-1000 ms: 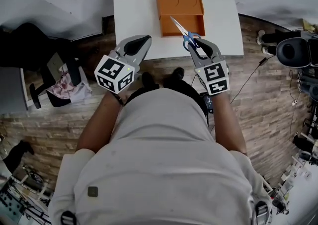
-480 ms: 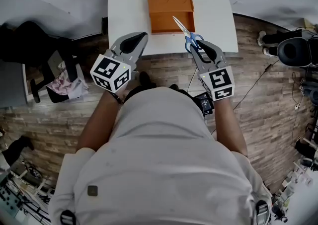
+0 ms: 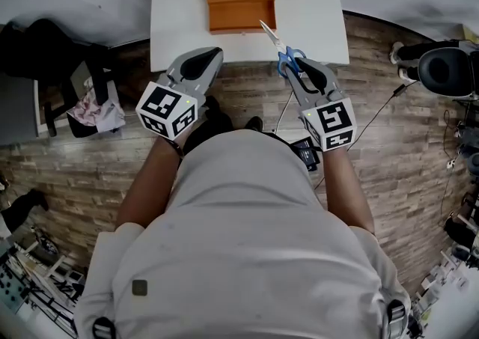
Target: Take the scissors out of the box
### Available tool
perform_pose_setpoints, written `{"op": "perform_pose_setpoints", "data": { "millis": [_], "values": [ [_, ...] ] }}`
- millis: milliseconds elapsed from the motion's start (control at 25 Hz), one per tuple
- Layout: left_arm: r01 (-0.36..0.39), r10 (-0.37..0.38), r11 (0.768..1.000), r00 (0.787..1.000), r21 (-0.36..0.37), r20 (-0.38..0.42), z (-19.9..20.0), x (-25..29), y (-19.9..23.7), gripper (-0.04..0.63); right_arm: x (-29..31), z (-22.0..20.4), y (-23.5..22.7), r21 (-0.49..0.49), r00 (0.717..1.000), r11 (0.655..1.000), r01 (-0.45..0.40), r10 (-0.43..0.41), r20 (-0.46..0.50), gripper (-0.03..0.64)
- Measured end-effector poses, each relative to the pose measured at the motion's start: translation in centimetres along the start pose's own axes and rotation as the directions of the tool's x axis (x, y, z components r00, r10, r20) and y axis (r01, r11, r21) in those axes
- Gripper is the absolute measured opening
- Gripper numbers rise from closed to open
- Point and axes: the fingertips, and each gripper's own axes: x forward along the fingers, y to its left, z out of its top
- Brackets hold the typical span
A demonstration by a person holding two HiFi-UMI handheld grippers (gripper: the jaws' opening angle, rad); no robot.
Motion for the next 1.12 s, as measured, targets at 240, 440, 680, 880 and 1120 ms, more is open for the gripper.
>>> {"op": "perform_pose_setpoints", "data": {
  "millis": [240, 440, 680, 880, 1120],
  "values": [
    [-0.009, 0.009, 1.0, 1.0, 0.002, -0.011, -1.4, -0.8, -3.8, 0.003, -2.8, -1.8, 0.6, 0.0, 1.0, 1.0, -0.017, 0.017, 0.01, 0.095],
    [0.015, -0.014, 1.0, 0.999, 0.01, -0.03, -2.0, -1.3, -5.4, 0.005, -4.3, -2.2, 1.3, 0.026, 1.0, 1.0, -0.004, 0.003, 0.023, 0.095],
    [0.08, -0.079, 0.996, 0.996, 0.027, -0.029, -2.0, -2.2, -6.2, 0.003, -5.3, -1.8, 2.9, 0.049, 0.998, 0.998, 0.047, -0.049, 0.038, 0.095],
    [0.112, -0.112, 0.993, 0.994, 0.039, -0.019, -1.4, -4.8, -5.4, 0.004, -5.4, -0.3, 5.6, 0.054, 0.995, 0.995, 0.078, -0.081, 0.05, 0.095],
    [0.128, -0.128, 0.991, 0.992, 0.045, -0.007, -1.4, -9.7, -3.6, 0.005, -5.0, 1.7, 10.6, 0.059, 0.992, 0.993, 0.099, -0.103, 0.074, 0.095]
  ]
}}
